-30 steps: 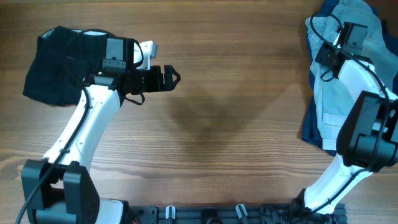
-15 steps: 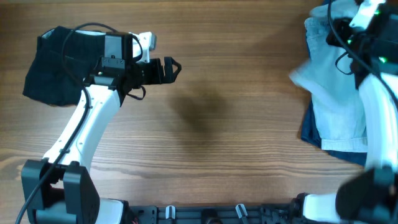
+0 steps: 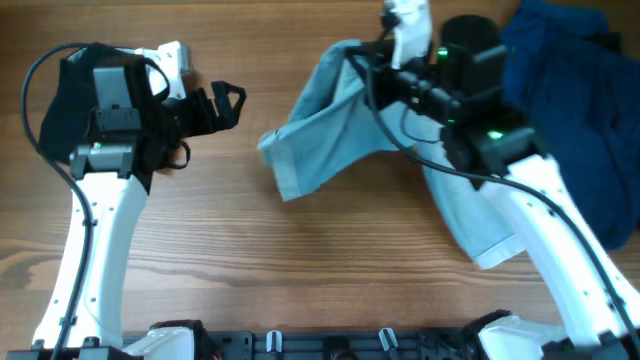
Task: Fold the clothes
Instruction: 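Lift the jeans with the right gripper and drag them to table center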
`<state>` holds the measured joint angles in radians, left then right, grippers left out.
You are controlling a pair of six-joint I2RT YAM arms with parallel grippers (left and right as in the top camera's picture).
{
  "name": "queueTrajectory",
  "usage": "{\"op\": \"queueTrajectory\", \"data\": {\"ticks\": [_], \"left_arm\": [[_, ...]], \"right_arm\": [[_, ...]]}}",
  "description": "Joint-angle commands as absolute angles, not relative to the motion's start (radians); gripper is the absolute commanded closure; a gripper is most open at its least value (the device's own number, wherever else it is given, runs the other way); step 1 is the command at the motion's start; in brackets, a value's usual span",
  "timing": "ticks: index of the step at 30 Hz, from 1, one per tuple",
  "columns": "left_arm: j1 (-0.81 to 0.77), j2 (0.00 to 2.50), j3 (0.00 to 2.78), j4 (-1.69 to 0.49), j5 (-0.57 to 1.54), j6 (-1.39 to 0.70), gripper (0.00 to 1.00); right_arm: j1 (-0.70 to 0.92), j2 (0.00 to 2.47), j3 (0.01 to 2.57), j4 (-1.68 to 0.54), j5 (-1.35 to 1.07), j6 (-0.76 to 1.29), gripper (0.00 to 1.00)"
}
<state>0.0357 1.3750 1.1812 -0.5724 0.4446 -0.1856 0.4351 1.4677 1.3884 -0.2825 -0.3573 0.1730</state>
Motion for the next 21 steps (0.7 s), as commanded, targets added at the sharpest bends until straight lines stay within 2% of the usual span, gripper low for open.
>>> {"op": "queueTrajectory", "data": {"ticks": [1,7,13,15,18,21], "left_arm": [[0.100,1.359,1.199,-0.591,0.459,-0.190,0.00],[0.228,1.359,1.199,-0.637,0.459,-0.191,0.00],[0.365,1.359,1.199,-0.652,0.467,-0.191,0.00],[0.384,1.359,1.199,-0.656,0.483,-0.191,0.00],[0.384,1.359,1.199,-0.655,0.482,-0.191,0.00],[0.384,1.359,1.199,-0.655,0.482,-0.191,0.00]], "right_arm": [[0.550,1.478,1.420,-0.241,-0.360,0.213,0.96],[0.731,1.468,1.695,-0.425,-0.413,0.177,0.96],[0.873,1.465,1.837,-0.437,-0.416,0.155,0.96],[0.876,1.446,1.850,-0.434,-0.377,0.155,0.96],[0.859,1.442,1.846,-0.470,-0.173,0.130,0.96],[0.800,1.494,1.843,-0.484,-0.145,0.107,0.96]]}}
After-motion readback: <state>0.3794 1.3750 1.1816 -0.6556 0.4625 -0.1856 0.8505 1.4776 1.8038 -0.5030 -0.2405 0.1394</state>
